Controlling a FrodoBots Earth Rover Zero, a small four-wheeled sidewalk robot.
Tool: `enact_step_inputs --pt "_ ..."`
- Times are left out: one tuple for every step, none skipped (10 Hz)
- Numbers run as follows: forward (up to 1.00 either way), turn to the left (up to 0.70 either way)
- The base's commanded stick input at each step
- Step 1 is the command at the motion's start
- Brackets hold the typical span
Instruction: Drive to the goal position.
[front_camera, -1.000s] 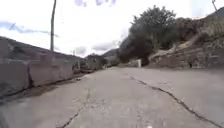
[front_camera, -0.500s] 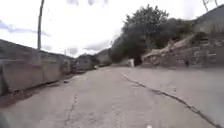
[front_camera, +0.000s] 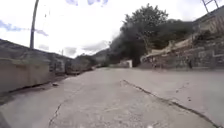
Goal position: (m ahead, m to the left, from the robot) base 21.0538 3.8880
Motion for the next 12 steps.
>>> enact_step_inputs --pt "1.00 0.00" --pt "1.00 0.00" --pt "1.00 0.00" --pt "1.00 0.00" --pt "1.00 0.00" --pt "1.00 0.08" --pt "1.00 0.24" --pt "1.00 0.39" --pt "1.00 0.26" --pt "1.00 0.11" --pt "1.00 0.00" --pt "1.00 0.00"
